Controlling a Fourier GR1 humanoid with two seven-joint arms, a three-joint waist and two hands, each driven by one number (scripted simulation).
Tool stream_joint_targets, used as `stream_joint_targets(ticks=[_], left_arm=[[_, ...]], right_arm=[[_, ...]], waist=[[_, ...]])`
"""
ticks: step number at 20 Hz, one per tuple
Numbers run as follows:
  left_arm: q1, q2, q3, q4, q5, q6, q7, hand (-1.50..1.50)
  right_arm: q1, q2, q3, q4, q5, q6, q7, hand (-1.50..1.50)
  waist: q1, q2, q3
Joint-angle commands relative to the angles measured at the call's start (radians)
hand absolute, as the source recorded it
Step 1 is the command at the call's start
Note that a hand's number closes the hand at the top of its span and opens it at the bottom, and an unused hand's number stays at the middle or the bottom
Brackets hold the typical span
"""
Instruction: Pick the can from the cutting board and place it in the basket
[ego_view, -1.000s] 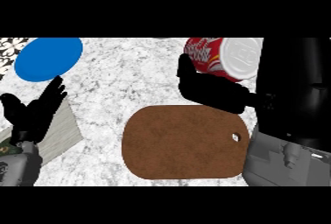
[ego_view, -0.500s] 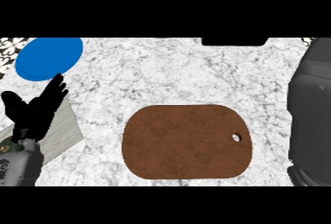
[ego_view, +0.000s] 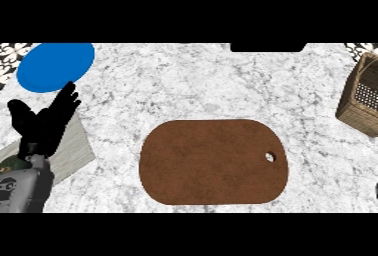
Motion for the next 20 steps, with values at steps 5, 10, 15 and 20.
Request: stream_joint_targets(ticks=[5, 10, 15, 20], left_arm=[[0.011, 0.012, 0.018, -0.054, 0.011, 0.001, 0.050, 0.00], [0.031, -0.001, 0.017, 0.002, 0.015, -0.035, -0.012, 0.00], [0.050, -0.031, -0.005, -0.049, -0.001, -0.010, 0.010, 0.00], [0.038, -0.038, -0.016, -0.055, -0.035, 0.017, -0.003, 0.00]], right_arm=[[0.190, -0.124, -0.116, 0.006, -0.081, -0.020, -0.167, 1.50], [0.252, -0.145, -0.168, 0.073, -0.119, -0.109, -0.276, 1.50], [0.383, -0.155, -0.234, 0.052, -0.186, -0.163, -0.369, 1.50], [0.301, -0.188, -0.284, 0.213, -0.110, -0.298, -0.293, -1.50]], waist=[[-0.004, -0.002, 0.001], [-0.001, 0.000, 0.000], [-0.004, -0.002, 0.001], [0.007, 0.000, 0.001]])
